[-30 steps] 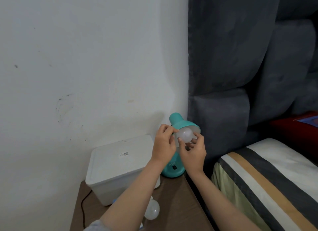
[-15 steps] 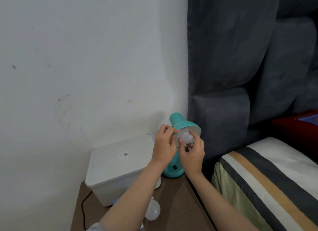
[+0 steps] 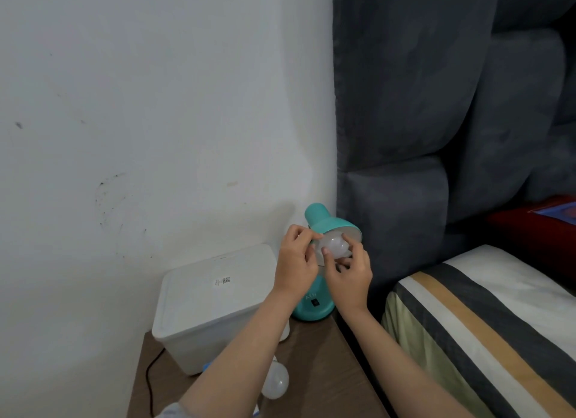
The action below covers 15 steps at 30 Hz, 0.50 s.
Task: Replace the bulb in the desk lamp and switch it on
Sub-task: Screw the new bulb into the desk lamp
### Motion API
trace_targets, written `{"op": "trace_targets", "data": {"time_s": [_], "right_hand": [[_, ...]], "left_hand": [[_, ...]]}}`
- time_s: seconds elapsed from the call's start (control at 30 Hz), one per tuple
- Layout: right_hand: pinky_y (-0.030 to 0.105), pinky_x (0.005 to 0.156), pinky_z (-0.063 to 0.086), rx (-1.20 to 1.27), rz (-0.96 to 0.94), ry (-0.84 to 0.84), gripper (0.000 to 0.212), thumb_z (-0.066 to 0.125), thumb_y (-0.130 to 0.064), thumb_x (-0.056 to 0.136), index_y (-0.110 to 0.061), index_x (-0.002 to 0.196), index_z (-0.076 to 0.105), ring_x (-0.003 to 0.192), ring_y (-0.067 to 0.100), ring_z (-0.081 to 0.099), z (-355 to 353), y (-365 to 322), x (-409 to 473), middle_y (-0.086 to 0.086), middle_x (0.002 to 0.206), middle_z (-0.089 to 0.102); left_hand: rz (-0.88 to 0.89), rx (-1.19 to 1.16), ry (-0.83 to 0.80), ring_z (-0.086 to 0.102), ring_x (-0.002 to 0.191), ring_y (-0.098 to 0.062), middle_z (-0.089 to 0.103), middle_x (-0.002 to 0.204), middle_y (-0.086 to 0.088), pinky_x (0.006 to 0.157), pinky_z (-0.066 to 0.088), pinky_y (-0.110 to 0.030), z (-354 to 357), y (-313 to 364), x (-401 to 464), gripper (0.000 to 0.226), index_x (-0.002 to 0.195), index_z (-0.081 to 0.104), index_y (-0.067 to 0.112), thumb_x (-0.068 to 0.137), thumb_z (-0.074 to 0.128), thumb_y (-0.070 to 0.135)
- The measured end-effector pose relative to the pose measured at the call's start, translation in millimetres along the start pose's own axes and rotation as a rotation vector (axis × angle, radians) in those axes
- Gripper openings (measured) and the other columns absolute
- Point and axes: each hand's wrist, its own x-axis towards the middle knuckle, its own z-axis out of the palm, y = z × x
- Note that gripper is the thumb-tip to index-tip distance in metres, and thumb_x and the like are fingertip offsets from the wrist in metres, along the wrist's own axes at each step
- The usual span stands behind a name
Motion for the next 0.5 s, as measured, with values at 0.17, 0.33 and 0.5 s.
{"op": "trace_targets", "data": {"time_s": [0.17,0.33,0.5], "right_hand": [[0.035,0.071,0.059,0.007,0.0,0.011,0.042,0.072,-0.023,0.081,-0.017,0.12,0.056,0.085,0.019,0.065,2.1,2.3,-4.1,0.003,0.107,0.055],[0.033,0.068,0.06,-0.002,-0.005,0.012,0.043,0.073,-0.027,0.081,-0.016,0.119,0.056,0.083,0.019,0.066,2.1,0.6,-2.5,0.0,0.104,0.056],[0.016,0.065,0.055,0.004,0.011,0.018,0.042,0.073,-0.026,0.081,-0.013,0.117,0.056,0.077,0.019,0.067,-0.4,-0.7,0.2,0.005,0.104,0.06]], "left_hand": [[0.004,0.009,-0.007,0.057,0.086,-0.016,0.048,0.094,0.002,0.068,0.05,-0.023,-2.0,0.8,-1.5,0.029,0.093,0.063,0.008,0.079,0.049,-0.013],[0.012,0.016,-0.006,0.056,0.086,-0.015,0.047,0.094,0.003,0.068,0.049,-0.019,-2.1,2.2,-1.4,0.027,0.093,0.063,0.008,0.08,0.05,-0.012],[0.018,0.01,0.002,0.056,0.086,-0.014,0.047,0.093,0.003,0.069,0.049,-0.02,-0.6,3.3,-0.9,0.025,0.092,0.063,0.008,0.081,0.05,-0.011]]}}
